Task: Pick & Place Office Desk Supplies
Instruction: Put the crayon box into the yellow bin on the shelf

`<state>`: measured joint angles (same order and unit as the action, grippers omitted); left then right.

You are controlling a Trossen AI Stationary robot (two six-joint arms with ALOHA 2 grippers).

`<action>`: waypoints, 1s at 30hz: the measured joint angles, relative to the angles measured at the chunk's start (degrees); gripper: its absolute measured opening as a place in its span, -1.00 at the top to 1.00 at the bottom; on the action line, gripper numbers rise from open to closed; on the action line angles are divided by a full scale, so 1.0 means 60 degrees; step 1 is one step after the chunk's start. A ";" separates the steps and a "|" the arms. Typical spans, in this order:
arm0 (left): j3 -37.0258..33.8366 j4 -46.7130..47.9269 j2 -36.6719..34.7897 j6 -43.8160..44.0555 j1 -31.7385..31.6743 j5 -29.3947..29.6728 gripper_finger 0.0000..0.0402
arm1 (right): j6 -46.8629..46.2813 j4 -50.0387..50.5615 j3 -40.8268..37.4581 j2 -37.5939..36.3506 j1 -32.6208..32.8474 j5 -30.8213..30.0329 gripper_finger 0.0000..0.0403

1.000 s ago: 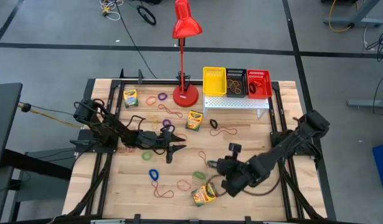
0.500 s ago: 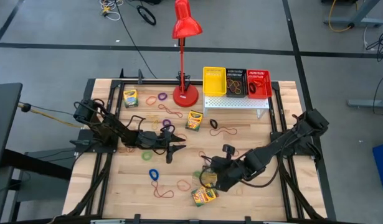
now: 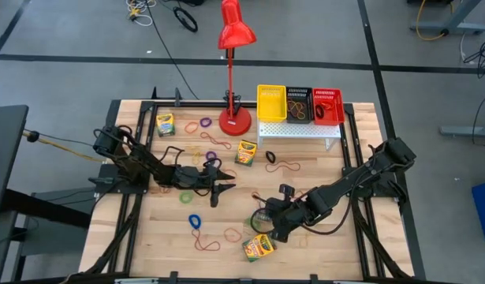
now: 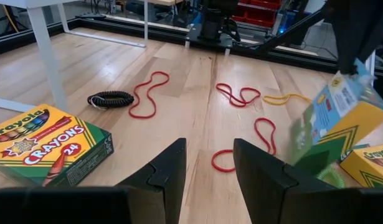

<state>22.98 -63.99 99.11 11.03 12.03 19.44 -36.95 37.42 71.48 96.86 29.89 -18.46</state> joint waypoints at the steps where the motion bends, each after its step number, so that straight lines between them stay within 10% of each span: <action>1: 0.0000 0.0000 0.0003 -0.0007 0.0000 0.0000 0.30 | 0.0035 -0.0037 0.0000 0.0000 0.0003 0.0021 0.96; 30: 0.0000 -0.0003 0.0003 -0.0011 0.0000 0.0000 0.30 | 0.0142 -0.0063 0.0000 -0.0011 -0.0029 0.0099 0.96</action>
<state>22.98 -64.01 99.13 10.96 12.03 19.44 -36.10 37.04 71.48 96.79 29.72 -17.87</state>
